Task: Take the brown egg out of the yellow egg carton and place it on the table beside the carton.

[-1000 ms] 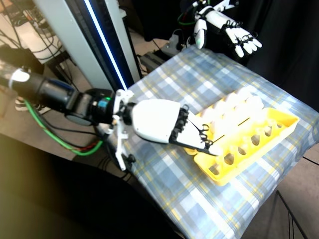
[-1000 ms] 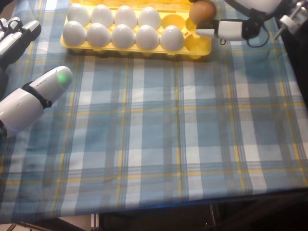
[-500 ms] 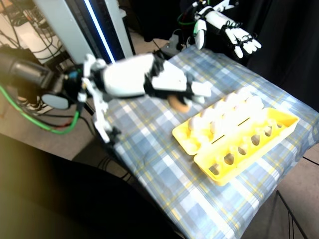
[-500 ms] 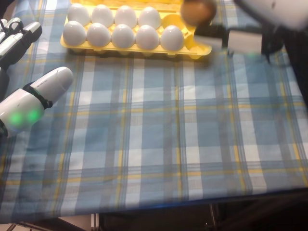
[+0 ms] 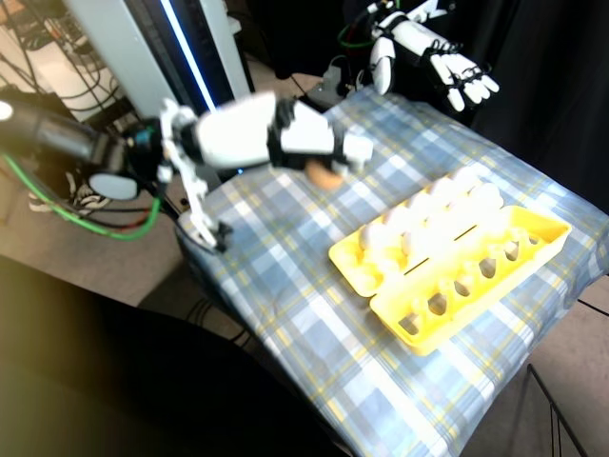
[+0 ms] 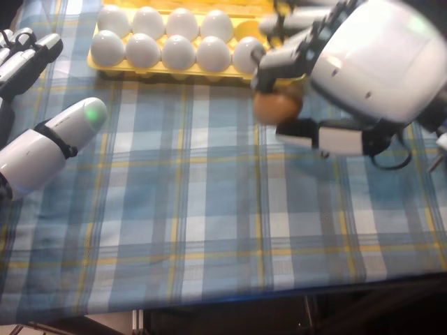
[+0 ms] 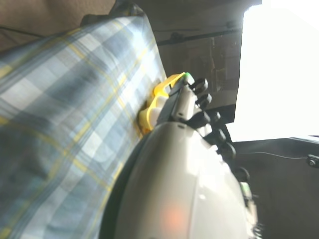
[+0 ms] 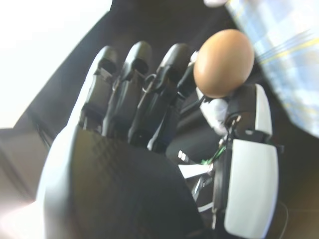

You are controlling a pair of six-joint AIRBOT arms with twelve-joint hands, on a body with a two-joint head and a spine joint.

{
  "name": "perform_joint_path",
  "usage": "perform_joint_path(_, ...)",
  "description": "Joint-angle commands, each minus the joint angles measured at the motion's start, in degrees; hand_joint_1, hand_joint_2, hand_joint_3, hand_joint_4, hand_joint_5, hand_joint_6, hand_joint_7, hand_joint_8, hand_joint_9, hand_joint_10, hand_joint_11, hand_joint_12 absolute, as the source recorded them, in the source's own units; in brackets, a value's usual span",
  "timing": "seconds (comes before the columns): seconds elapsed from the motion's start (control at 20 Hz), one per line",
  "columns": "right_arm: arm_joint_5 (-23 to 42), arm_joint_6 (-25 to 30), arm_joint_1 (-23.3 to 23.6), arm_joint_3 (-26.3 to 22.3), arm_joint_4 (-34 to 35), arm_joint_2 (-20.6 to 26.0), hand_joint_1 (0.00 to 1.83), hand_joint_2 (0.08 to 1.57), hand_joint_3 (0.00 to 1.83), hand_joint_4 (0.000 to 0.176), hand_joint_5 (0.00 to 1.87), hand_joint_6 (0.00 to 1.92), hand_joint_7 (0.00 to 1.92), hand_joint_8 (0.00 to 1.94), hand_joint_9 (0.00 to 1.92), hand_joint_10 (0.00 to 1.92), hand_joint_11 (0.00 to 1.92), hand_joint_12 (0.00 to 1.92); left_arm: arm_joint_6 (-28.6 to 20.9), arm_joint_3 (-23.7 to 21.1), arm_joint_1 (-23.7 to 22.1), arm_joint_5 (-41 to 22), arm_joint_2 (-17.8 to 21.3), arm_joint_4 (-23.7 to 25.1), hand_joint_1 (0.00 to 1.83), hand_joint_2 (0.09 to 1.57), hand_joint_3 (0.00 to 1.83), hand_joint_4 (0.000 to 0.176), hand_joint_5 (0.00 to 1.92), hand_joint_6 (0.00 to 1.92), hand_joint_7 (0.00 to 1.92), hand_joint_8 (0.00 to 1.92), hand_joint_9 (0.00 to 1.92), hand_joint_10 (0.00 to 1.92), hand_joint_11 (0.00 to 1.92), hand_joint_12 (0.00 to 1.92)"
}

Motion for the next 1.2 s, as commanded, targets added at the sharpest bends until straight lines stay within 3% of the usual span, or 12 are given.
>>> perform_joint_path(0.0, 7.11, -0.05, 0.73, 0.24, -0.97, -0.47, 1.02, 1.12, 0.00, 0.139, 0.96, 1.01, 1.03, 0.00, 0.63, 0.00, 0.27, 0.04, -0.09, 0.12, -0.06, -6.47, 0.00, 2.28, 0.00, 1.04, 0.00, 0.034, 0.32, 0.00, 0.18, 0.01, 0.09, 0.01, 0.00, 0.00)
perform_joint_path(0.05, 6.72, -0.05, 0.72, 0.47, -0.85, -0.77, 1.02, 1.12, 0.00, 0.139, 0.96, 1.01, 1.03, 0.00, 0.63, 0.00, 0.27, 0.04, -0.09, 0.12, -0.06, -6.49, -0.01, 2.28, 0.00, 1.04, 0.00, 0.034, 0.32, 0.00, 0.18, 0.01, 0.09, 0.01, 0.00, 0.00)
perform_joint_path(0.1, 6.54, -0.05, 0.65, 0.70, -0.63, -1.04, 1.01, 1.12, 0.00, 0.169, 0.94, 1.03, 1.01, 0.00, 0.62, 0.00, 0.26, 0.03, -0.09, 0.10, -0.06, -6.59, -0.04, 2.28, 0.00, 1.04, 0.00, 0.035, 0.32, 0.00, 0.18, 0.01, 0.09, 0.01, 0.00, 0.00)
perform_joint_path(0.15, 6.53, -0.05, 0.60, 0.79, -0.38, -1.15, 0.97, 1.05, 0.00, 0.043, 0.83, 0.40, 0.98, 0.00, 0.60, 0.01, 0.26, 0.03, -0.09, 0.08, -0.06, -6.64, -0.05, 2.28, 0.00, 1.04, 0.00, 0.036, 0.31, 0.00, 0.18, 0.01, 0.09, 0.00, 0.00, 0.00)
perform_joint_path(0.2, 6.54, -0.05, 0.60, 0.81, -0.28, -1.17, 0.87, 1.03, 0.00, 0.000, 0.82, 0.04, 0.90, 0.00, 0.55, 0.00, 0.25, 0.02, -0.09, 0.09, -0.06, -6.63, -0.05, 2.28, 0.00, 1.05, 0.00, 0.028, 0.32, 0.00, 0.18, 0.00, 0.09, 0.00, 0.00, 0.00)
perform_joint_path(0.4, 6.79, -0.05, 0.61, 0.85, -0.28, -0.92, 0.74, 1.01, 0.00, 0.000, 0.71, 0.00, 0.76, 0.00, 0.43, 0.00, 0.22, 0.01, -0.09, 0.10, -0.05, -6.59, -0.07, 2.27, 0.00, 1.04, 0.00, 0.035, 0.31, 0.00, 0.17, 0.00, 0.07, 0.00, 0.00, 0.00)
perform_joint_path(0.55, 8.25, -0.05, 0.62, 0.53, -0.28, -0.57, 0.73, 0.95, 0.00, 0.000, 0.62, 0.00, 0.67, 0.00, 0.37, 0.00, 0.18, 0.00, -0.09, 0.09, -0.05, -6.60, -0.10, 2.23, 0.00, 1.05, 0.00, 0.012, 0.33, 0.01, 0.18, 0.00, 0.09, 0.01, 0.00, 0.00)
perform_joint_path(0.75, 14.58, -0.33, 0.62, -1.17, 0.18, 1.61, 0.70, 0.93, 0.00, 0.000, 0.61, 0.00, 0.66, 0.00, 0.38, 0.01, 0.17, 0.00, -0.09, 0.08, -0.02, -6.77, -0.09, 2.20, 0.00, 1.05, 0.00, 0.013, 0.32, 0.00, 0.18, 0.00, 0.09, 0.01, 0.00, 0.00)
perform_joint_path(0.8, 16.07, -1.17, 0.62, -1.71, 0.78, 2.71, 0.61, 0.91, 0.00, 0.000, 0.57, 0.00, 0.59, 0.00, 0.35, 0.00, 0.13, 0.00, -0.09, 0.07, -0.02, -6.77, -0.09, 2.16, 0.00, 1.05, 0.00, 0.029, 0.31, 0.00, 0.17, 0.00, 0.08, 0.00, 0.00, 0.00)
perform_joint_path(0.9, 18.46, -4.91, 0.55, -3.33, 2.62, 4.95, 0.54, 0.91, 0.00, 0.000, 0.54, 0.00, 0.56, 0.00, 0.32, 0.00, 0.11, 0.00, -0.09, 0.05, -0.01, -6.86, -0.08, 2.08, 0.00, 1.04, 0.00, 0.035, 0.31, 0.00, 0.17, 0.00, 0.08, 0.00, 0.00, 0.00)
perform_joint_path(1.05, 23.04, -9.40, -1.80, -6.08, 5.71, 7.69, 0.16, 0.94, 0.01, 0.000, 0.43, 0.00, 0.45, 0.00, 0.29, 0.00, 0.17, 0.02, -0.10, -0.13, 0.16, -7.27, -0.06, 1.94, 0.00, 1.04, 0.00, 0.050, 0.31, 0.00, 0.16, 0.00, 0.08, 0.00, 0.00, 0.00)
perform_joint_path(1.15, 25.62, -9.42, -4.30, -7.21, 7.46, 8.72, 0.01, 0.95, 0.01, 0.000, 0.34, 0.00, 0.35, 0.00, 0.24, 0.00, 0.18, 0.03, -0.11, -0.12, 0.17, -7.34, -0.09, 1.76, 0.00, 1.04, 0.00, 0.045, 0.31, 0.00, 0.16, 0.00, 0.08, 0.00, 0.00, 0.00)
